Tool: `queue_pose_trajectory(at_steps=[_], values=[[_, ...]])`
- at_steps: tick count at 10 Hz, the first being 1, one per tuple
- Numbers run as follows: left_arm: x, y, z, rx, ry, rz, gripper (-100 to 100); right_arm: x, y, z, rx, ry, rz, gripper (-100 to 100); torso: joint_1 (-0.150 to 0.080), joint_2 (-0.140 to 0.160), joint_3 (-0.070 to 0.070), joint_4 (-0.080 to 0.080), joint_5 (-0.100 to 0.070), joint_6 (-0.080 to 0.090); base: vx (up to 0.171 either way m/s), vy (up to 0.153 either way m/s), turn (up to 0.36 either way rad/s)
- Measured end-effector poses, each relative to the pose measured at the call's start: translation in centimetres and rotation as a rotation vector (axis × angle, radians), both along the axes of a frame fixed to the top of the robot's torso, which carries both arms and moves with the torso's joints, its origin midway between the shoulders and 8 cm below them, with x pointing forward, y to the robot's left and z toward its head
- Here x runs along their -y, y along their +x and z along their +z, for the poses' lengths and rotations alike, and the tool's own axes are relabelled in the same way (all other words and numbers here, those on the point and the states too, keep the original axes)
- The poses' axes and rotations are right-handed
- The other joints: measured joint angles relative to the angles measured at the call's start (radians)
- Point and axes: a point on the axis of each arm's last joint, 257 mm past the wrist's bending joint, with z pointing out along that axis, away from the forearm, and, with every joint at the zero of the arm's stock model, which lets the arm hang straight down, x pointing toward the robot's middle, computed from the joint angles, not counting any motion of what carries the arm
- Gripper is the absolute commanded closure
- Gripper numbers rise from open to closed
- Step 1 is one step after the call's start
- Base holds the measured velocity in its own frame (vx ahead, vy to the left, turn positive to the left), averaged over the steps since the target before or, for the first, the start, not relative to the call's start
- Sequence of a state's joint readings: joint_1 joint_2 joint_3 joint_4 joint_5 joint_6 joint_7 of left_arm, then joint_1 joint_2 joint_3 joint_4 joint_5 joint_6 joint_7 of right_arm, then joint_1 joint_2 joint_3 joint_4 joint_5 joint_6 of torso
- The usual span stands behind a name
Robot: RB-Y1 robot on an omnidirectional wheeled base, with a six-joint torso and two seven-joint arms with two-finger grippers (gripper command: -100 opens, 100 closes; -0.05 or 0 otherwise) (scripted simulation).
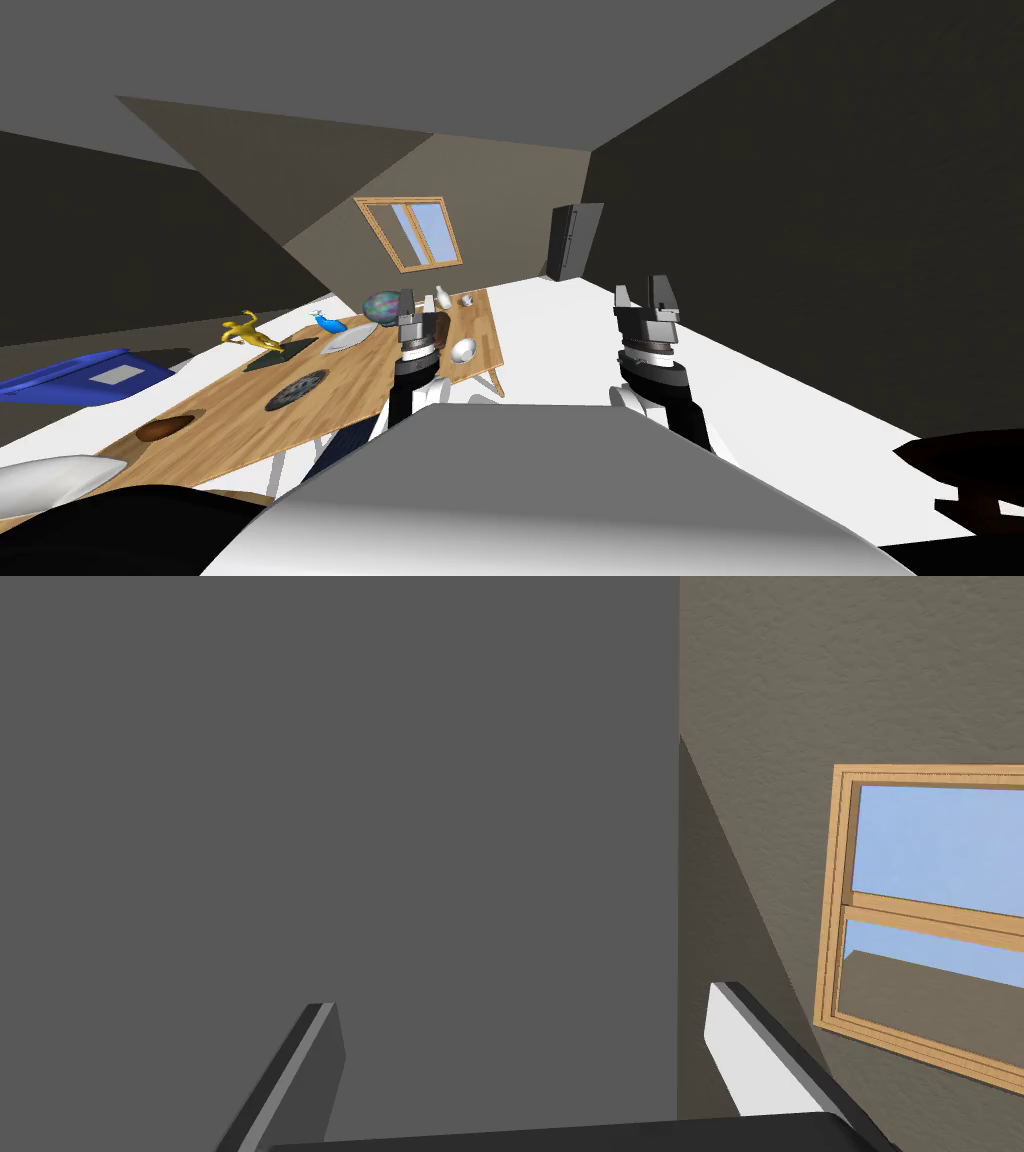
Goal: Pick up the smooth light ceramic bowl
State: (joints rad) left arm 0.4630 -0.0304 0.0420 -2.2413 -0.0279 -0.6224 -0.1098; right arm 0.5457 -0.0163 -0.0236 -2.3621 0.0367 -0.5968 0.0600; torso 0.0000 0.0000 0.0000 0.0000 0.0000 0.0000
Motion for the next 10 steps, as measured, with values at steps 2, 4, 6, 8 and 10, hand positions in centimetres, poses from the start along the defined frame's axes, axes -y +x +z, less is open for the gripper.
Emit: queue_pose_trajectory(at_steps=[2, 4, 6, 8, 10], values=[[0.0, 1.0, -0.9, -0.043, 0.023, -0.011, -100, 0.0, 0.0, 0.0, 0.0, 0.0, 0.0, 0, 0.002, 0.001, 0.0, 0.0, 0.0, 0.0, -0.02, 0.027, 0.019], [-0.2, 2.1, -1.8, -0.097, 0.042, -0.017, -100, 0.0, 0.0, 0.0, 0.0, 0.0, 0.0, 0, 0.003, 0.002, 0.001, 0.0, 0.001, 0.0, -0.03, 0.034, 0.028], [-0.7, 3.2, -2.7, -0.148, 0.052, -0.017, -100, 0.0, 0.0, 0.0, 0.0, 0.0, 0.0, 0, 0.002, 0.001, 0.001, 0.0, 0.0, 0.0, -0.015, 0.016, 0.012], [-1.2, 4.4, -3.9, -0.204, 0.059, -0.014, -100, 0.0, 0.0, 0.0, 0.0, 0.0, 0.0, 0, 0.002, 0.001, 0.001, 0.0, 0.0, 0.0, -0.018, 0.019, 0.026], [-1.7, 5.3, -5.1, -0.258, 0.06, -0.009, -100, 0.0, 0.0, 0.0, 0.0, 0.0, 0.0, 0, 0.001, 0.001, 0.001, 0.0, 0.0, 0.0, -0.017, 0.017, 0.019]])
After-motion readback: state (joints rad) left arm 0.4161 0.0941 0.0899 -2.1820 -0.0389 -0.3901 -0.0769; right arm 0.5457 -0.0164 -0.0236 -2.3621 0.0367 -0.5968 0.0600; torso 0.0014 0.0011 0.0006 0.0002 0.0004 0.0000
